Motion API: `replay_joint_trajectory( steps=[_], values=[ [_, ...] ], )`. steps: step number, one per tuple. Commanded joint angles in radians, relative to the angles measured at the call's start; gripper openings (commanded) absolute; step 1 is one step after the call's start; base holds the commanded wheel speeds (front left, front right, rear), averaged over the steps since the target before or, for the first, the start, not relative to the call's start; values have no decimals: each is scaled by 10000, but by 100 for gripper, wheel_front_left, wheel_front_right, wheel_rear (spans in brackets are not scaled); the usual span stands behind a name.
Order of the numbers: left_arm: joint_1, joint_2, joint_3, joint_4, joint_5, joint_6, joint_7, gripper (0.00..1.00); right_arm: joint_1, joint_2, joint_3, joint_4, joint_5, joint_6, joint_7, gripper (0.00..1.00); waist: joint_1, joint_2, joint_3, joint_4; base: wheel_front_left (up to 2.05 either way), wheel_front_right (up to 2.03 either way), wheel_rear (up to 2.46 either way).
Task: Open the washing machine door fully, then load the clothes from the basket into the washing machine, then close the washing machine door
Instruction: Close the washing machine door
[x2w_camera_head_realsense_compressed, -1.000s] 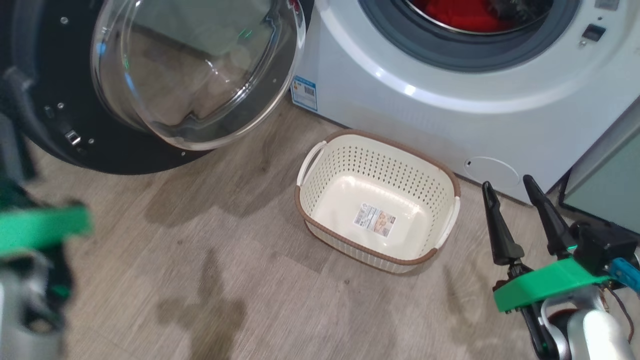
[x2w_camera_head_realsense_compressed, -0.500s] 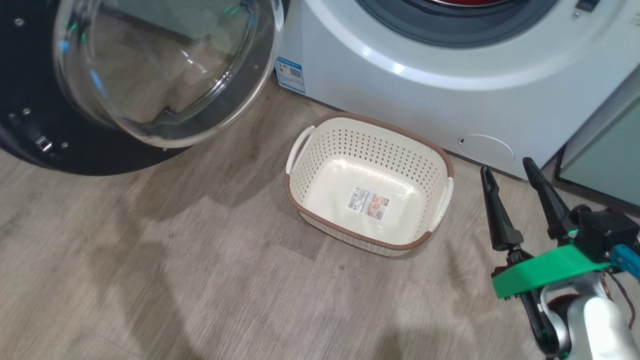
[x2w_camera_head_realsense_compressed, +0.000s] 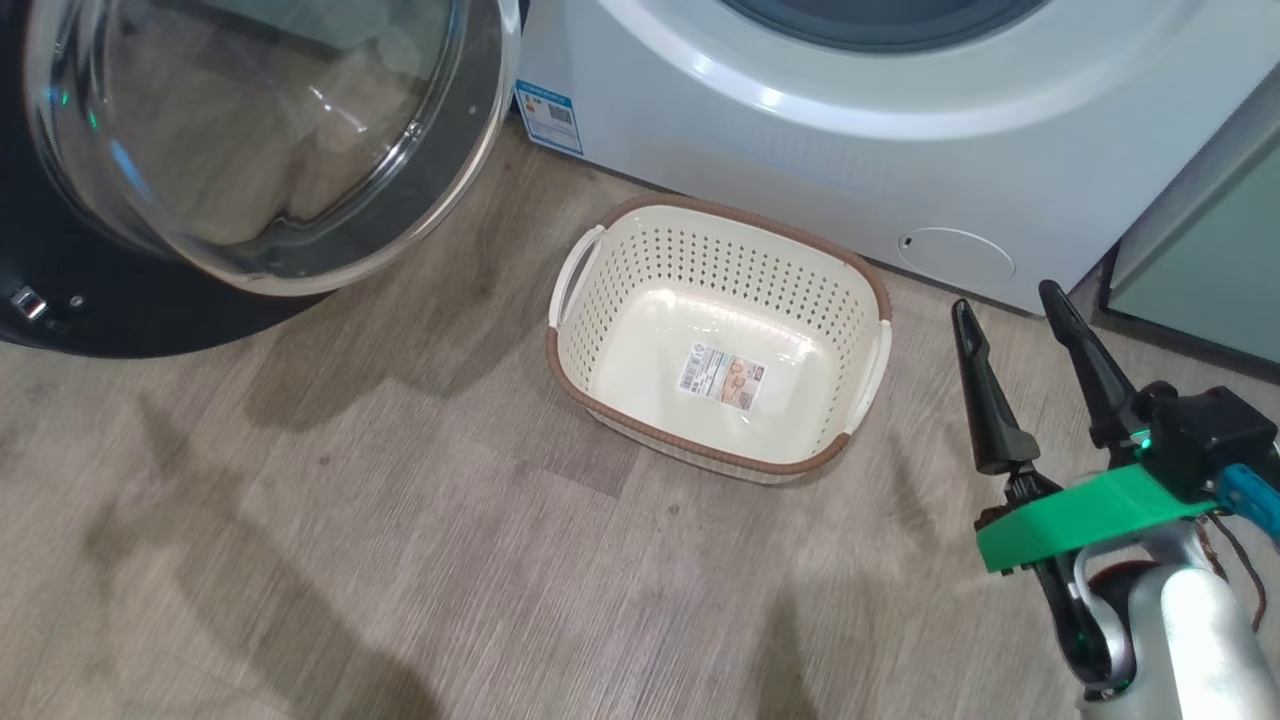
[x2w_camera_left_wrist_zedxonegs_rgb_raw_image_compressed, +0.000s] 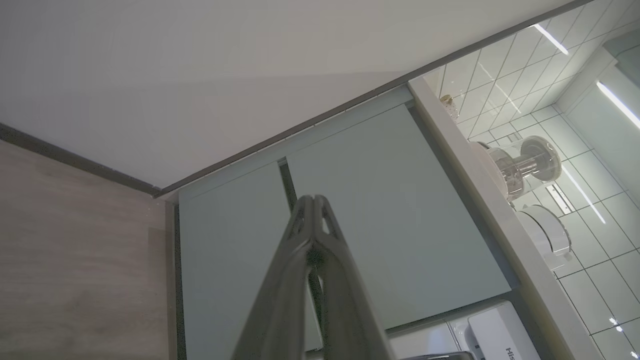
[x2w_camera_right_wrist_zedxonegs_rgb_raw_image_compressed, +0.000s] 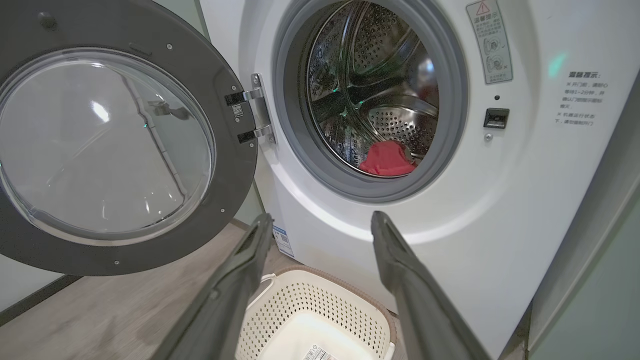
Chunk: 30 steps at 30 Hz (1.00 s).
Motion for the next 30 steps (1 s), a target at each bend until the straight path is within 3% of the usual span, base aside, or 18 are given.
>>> replay_joint_trajectory(
  steps=[1, 15, 30],
  values=[
    [-335, 805, 234, -49, -163, -126, 128, 0, -358, -31, 245, -404, -117, 0, 93, 100, -1, 0, 72, -23, 0, 0, 0],
    [-448, 849, 66, 1543, -678, -376, 1843, 0, -568, -31, 234, -604, -315, 0, 310, 100, -1, 0, 474, -195, 0, 0, 0],
    [-184, 531, -296, 1714, -770, -444, 2815, 0, -643, -31, 263, -724, -381, 0, 489, 100, -1, 0, 565, -343, 0, 0, 0]
  ],
)
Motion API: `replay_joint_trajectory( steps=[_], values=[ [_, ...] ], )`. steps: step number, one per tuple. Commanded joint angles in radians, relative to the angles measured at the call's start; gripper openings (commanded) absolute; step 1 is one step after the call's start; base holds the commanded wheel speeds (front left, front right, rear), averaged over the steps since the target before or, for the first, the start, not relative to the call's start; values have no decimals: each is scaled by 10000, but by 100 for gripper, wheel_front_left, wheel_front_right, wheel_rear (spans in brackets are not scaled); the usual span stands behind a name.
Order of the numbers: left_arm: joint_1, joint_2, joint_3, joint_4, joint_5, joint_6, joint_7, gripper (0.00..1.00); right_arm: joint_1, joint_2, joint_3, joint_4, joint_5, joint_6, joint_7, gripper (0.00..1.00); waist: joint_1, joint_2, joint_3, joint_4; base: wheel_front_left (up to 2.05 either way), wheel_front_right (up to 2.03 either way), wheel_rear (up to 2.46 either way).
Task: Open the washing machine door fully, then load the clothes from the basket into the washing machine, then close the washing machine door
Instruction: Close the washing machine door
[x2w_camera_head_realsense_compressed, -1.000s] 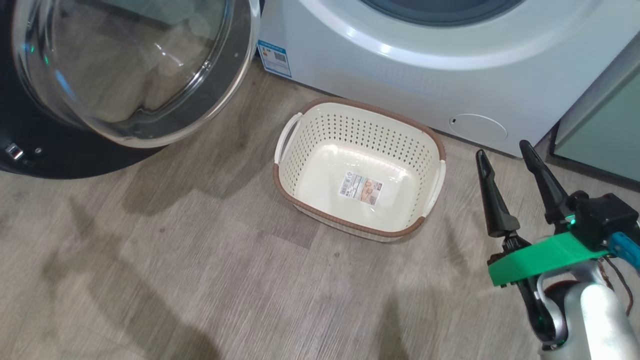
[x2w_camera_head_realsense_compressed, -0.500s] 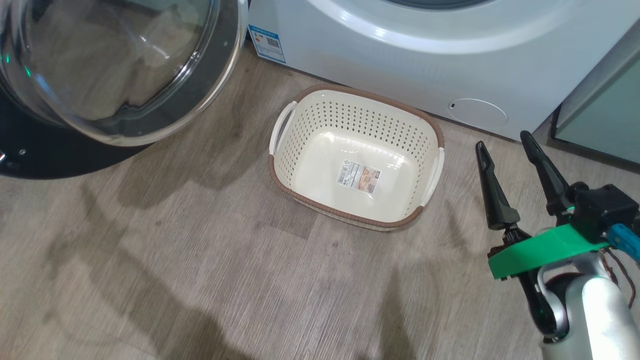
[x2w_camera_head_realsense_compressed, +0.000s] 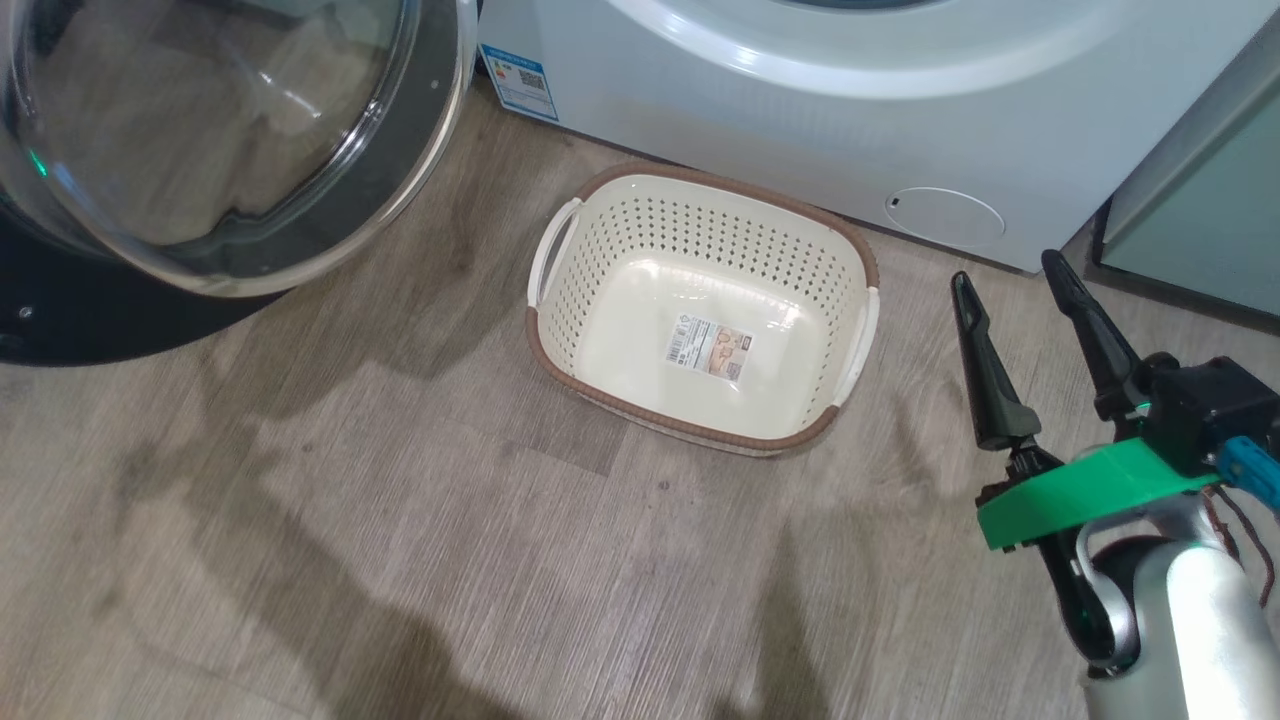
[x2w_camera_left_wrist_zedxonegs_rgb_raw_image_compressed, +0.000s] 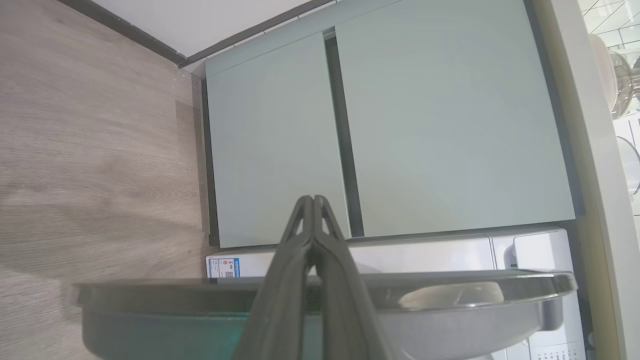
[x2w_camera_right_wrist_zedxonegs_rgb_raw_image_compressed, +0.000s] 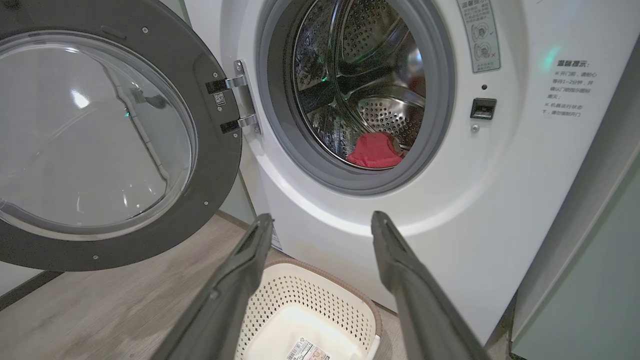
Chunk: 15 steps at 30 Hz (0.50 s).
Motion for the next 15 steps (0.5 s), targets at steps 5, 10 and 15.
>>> replay_joint_trajectory(
  steps=[5, 10, 15],
  values=[
    [215, 581, 36, -558, -192, -90, 566, 0, -231, -24, 226, -399, -49, 0, 38, 100, 0, 0, -27, 3, 0, 0, 0],
    [442, 482, 95, -904, -448, -90, 1014, 0, -210, -24, 208, -380, -31, 0, 32, 100, 0, 0, -61, 41, 0, 0, 0],
    [752, 348, 242, -1395, -890, -91, 1770, 0, -181, -24, 223, -349, -36, 0, -25, 100, 0, 0, -148, 82, 0, 0, 0]
  ],
)
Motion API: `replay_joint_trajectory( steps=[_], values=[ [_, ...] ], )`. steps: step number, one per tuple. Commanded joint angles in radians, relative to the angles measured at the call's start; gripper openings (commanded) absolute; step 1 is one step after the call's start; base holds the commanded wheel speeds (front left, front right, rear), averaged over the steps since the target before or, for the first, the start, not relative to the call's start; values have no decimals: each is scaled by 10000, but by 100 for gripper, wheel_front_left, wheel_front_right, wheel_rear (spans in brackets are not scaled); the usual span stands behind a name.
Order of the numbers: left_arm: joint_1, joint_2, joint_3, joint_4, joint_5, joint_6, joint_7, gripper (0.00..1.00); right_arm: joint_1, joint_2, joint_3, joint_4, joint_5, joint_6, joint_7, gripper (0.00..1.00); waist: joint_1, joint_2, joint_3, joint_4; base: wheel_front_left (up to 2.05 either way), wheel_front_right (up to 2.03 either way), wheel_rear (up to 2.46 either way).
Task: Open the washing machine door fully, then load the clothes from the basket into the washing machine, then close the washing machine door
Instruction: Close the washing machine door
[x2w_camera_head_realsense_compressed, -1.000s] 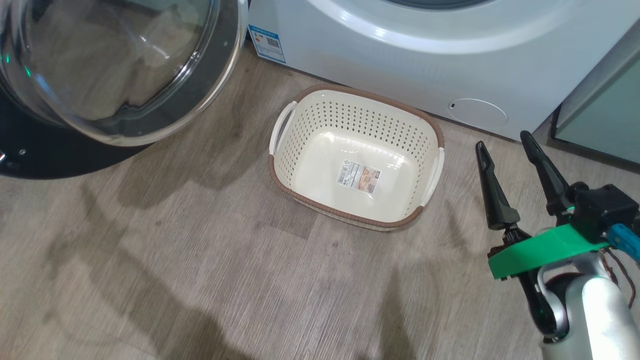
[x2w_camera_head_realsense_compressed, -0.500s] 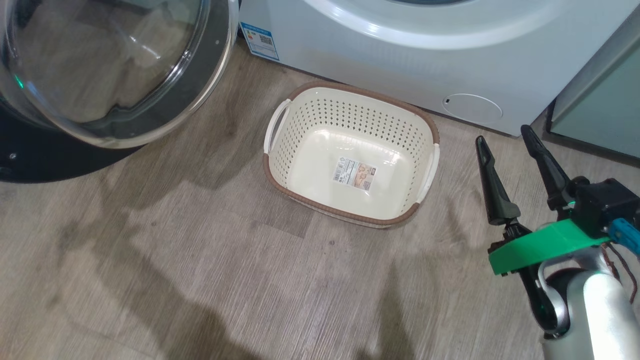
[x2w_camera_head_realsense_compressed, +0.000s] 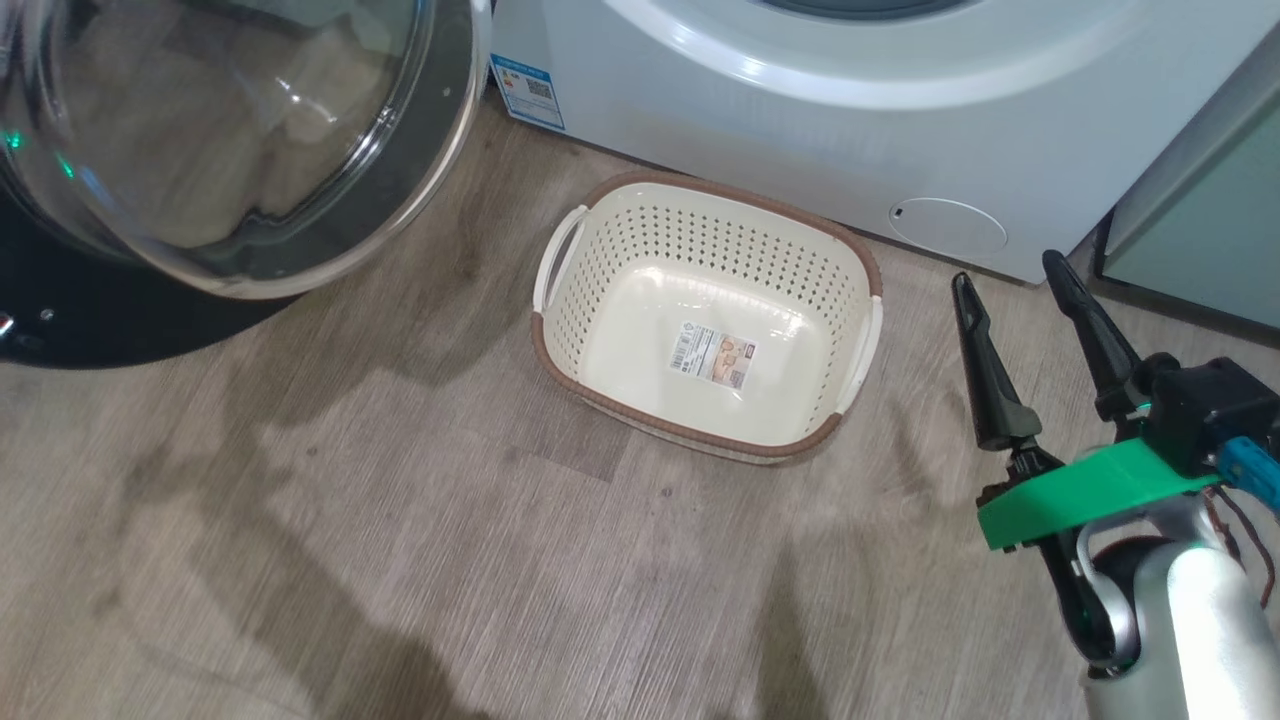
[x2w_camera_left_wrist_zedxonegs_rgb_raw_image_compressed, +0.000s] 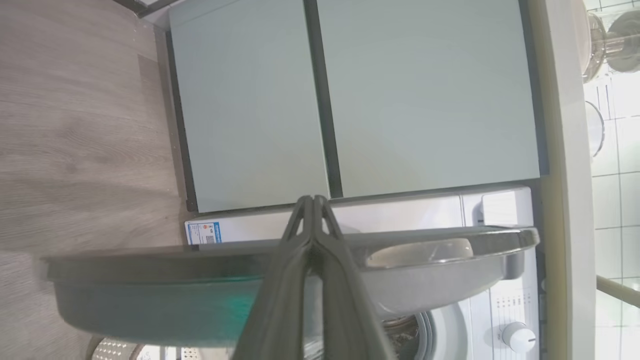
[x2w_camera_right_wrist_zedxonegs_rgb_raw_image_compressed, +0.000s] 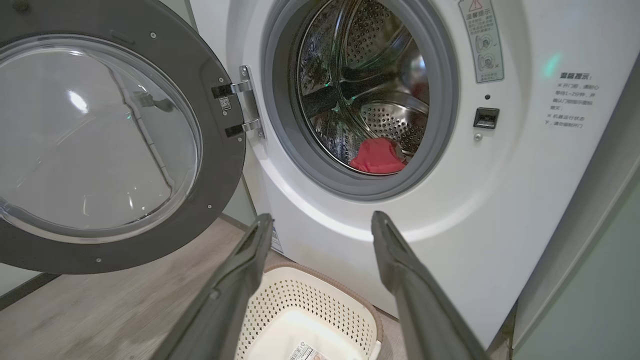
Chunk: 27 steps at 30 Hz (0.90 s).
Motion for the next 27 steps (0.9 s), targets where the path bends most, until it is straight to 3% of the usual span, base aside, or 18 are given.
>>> replay_joint_trajectory(
  steps=[1, 27],
  values=[
    [126, 517, 169, -470, -145, -89, 287, 0, -181, -22, 224, -339, 9, 0, -29, 100, 0, 0, -26, 12, 0, 0, 0],
    [2825, -652, 443, -4905, -1985, -90, 4410, 0, -185, -22, 83, -121, 286, 0, -378, 100, 0, 0, -290, -82, 0, 0, 0]
  ],
)
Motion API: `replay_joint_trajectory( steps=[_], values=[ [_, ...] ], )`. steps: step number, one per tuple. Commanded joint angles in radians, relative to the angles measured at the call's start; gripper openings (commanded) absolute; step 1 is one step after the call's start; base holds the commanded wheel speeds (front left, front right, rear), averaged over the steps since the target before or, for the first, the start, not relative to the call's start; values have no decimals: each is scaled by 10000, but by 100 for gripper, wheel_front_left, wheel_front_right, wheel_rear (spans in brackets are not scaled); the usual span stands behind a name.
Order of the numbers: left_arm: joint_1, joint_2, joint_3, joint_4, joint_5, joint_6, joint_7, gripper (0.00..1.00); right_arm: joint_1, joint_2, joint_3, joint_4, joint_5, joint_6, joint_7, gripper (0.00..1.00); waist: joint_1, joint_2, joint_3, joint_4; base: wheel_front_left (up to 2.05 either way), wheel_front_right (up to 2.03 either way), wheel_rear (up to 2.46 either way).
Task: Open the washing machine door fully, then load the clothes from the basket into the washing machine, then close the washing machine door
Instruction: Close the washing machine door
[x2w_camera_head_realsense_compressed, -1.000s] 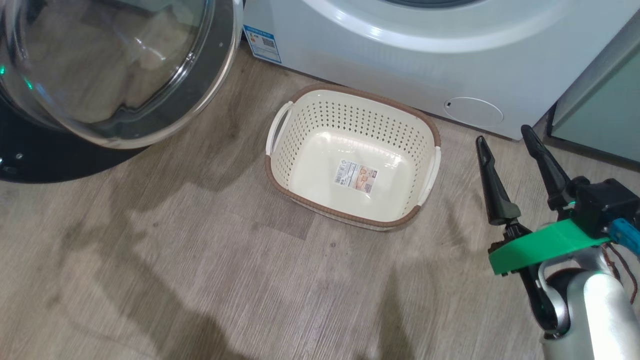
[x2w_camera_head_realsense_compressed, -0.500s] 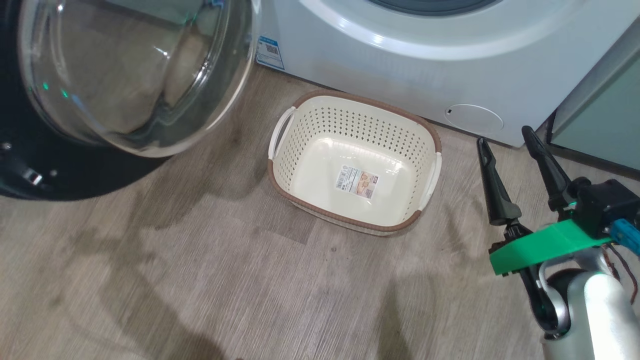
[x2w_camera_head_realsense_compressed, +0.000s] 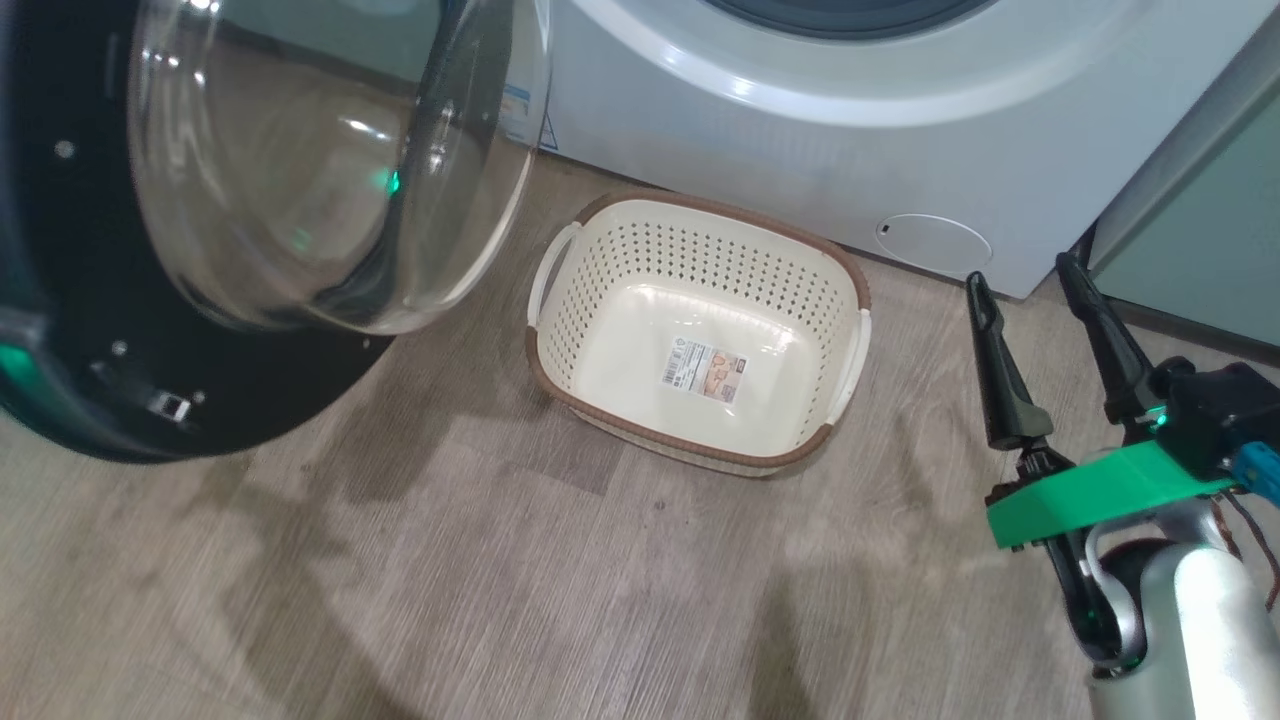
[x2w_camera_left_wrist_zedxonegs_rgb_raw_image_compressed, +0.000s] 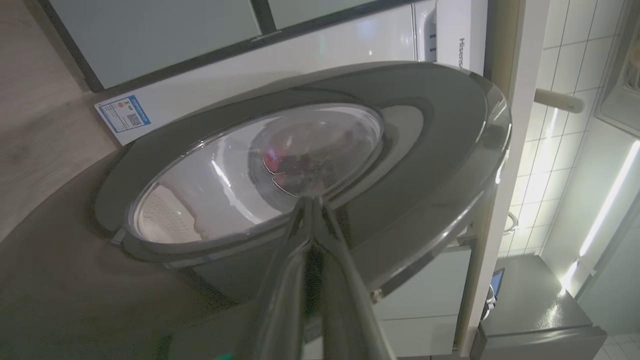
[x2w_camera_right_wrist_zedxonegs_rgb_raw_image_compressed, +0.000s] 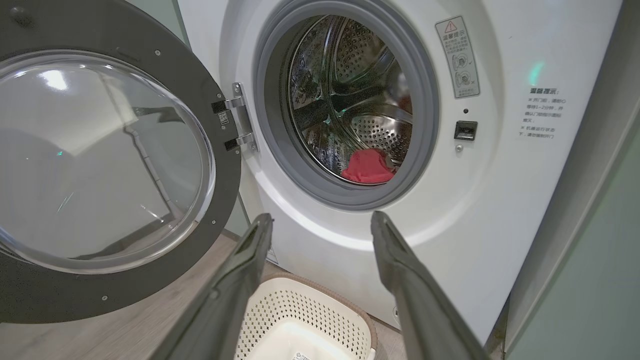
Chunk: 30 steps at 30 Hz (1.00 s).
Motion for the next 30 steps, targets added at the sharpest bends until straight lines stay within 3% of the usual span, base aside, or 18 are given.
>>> replay_joint_trajectory(
  steps=[1, 15, 30],
  values=[
    [55, 437, 233, -617, -63, -19, 236, 0, -188, -22, 197, -319, 83, 0, -111, 100, 0, 0, -17, -21, 0, 0, 0],
    [1460, -556, -131, -3494, -734, 22, 1646, 0, -124, -22, 139, -149, 320, 0, -393, 100, 0, 0, -264, -659, 0, 0, 0],
    [2368, -1272, -897, -6184, -1018, 623, 2416, 0, -97, -22, 255, 141, 688, 0, -818, 100, 0, 0, -369, -1863, 0, 0, 0]
  ],
)
